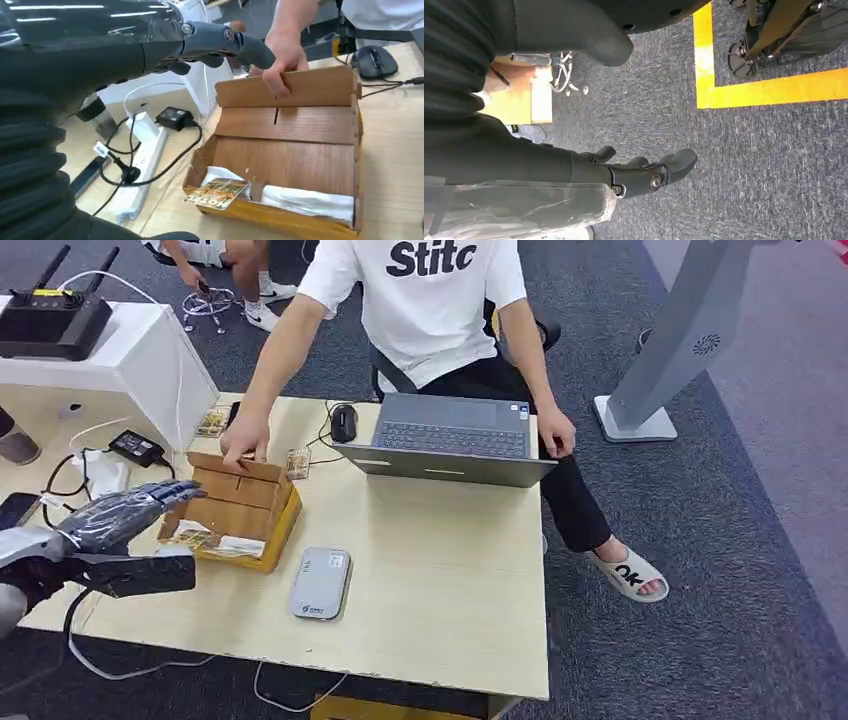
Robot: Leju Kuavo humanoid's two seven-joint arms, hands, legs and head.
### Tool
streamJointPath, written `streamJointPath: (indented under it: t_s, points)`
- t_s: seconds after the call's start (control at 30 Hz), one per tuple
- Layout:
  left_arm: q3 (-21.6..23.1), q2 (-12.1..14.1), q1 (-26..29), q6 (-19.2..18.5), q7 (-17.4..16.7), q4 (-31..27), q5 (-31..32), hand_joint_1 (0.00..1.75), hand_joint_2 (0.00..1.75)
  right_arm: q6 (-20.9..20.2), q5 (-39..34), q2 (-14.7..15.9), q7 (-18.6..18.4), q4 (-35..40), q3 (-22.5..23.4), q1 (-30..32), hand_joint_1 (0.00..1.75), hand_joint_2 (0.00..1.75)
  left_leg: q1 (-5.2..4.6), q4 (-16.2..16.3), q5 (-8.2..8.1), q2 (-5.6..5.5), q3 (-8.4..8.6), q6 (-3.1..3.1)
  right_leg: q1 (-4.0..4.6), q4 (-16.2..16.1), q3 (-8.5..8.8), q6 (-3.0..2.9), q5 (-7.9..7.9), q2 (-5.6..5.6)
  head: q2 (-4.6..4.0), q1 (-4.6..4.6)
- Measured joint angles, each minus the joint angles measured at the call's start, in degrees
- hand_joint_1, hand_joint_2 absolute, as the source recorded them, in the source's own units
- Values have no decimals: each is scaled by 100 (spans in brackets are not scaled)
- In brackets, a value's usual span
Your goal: Pass the card to the sensor for recognition and then transmit it.
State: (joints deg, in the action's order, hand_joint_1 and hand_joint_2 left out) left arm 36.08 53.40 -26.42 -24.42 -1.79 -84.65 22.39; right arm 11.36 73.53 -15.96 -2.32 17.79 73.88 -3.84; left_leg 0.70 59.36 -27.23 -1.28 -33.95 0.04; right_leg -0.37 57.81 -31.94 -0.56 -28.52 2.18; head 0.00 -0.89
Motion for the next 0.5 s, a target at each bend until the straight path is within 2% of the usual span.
streamJointPath:
  t_s: [0.1, 0.2, 0.43, 0.5]
  points:
    - [130, -90, 166, 391, -46, 59, 531, 0, 175, 5, -15, 0, 0, -11, 0, -8, 0, 175, -1, 0, 0, 0, 0, 0, 0, -1, 0, 0, 0, -1, 0, 0]
    - [193, -333, 325, 725, -66, 260, 999, 0, 175, 11, -15, 0, 0, -17, 0, -19, 0, 175, -1, 0, 0, -3, 0, 0, -1, -1, 1, 0, 0, -4, 0, 0]
    - [233, -1225, 653, 1470, -94, 1015, 1969, 0, 175, 42, -29, 0, 0, -50, -7, -30, 0, 175, -4, 1, 0, -4, -1, 0, -3, -1, 2, 0, 0, -5, 0, 0]
    - [222, -1495, 729, 1787, -70, 1219, 2288, 0, 175, 57, -31, 0, 0, -54, -11, -33, 0, 175, -4, 1, 0, -3, 0, 0, -3, -1, 1, 0, 0, -3, 0, 0]
